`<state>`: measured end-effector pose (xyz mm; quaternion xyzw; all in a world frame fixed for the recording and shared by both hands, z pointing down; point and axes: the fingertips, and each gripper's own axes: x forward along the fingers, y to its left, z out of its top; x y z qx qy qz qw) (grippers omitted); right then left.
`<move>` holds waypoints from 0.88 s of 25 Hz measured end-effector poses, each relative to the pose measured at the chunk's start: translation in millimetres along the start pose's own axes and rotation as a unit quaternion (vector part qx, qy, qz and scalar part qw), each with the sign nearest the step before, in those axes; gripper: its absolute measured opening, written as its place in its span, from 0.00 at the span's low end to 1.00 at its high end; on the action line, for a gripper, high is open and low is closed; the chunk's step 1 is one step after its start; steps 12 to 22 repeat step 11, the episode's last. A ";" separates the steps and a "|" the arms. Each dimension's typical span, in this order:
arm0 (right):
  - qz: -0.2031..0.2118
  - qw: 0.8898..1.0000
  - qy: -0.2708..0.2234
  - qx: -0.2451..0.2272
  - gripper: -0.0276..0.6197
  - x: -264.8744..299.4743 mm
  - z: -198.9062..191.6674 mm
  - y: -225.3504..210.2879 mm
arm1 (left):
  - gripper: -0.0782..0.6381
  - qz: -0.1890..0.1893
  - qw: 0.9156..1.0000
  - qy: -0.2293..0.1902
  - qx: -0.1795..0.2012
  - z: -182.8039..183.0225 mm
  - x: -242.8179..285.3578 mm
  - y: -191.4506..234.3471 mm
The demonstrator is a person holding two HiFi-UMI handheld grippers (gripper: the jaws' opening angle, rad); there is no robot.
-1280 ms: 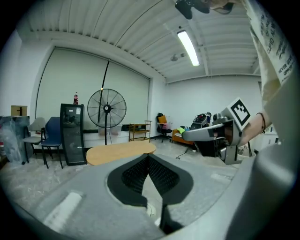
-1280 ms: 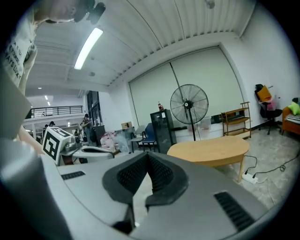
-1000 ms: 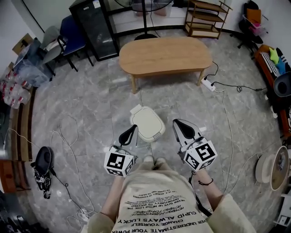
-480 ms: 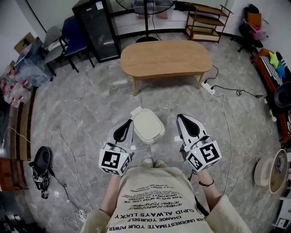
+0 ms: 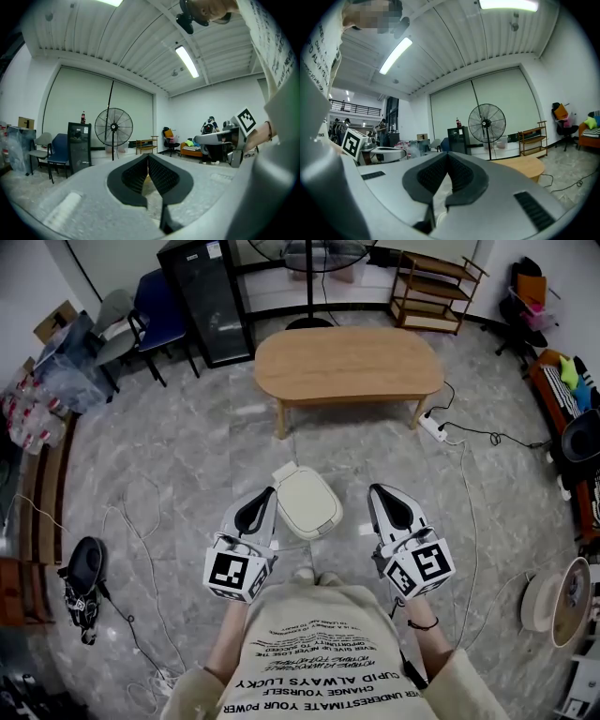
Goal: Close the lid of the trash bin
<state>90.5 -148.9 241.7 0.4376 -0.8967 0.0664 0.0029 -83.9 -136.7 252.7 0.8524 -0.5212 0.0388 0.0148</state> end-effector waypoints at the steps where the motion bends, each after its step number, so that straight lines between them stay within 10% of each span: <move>1: 0.001 1.000 0.002 0.000 0.05 -0.1 -1.7 0.0 | 0.14 0.001 1.000 0.000 -0.001 -0.5 -0.2 0.7; 22: 0.022 1.000 0.010 -0.007 0.05 12.7 -6.4 9.1 | 0.14 0.014 1.000 0.004 -0.010 -5.3 -5.9 15.2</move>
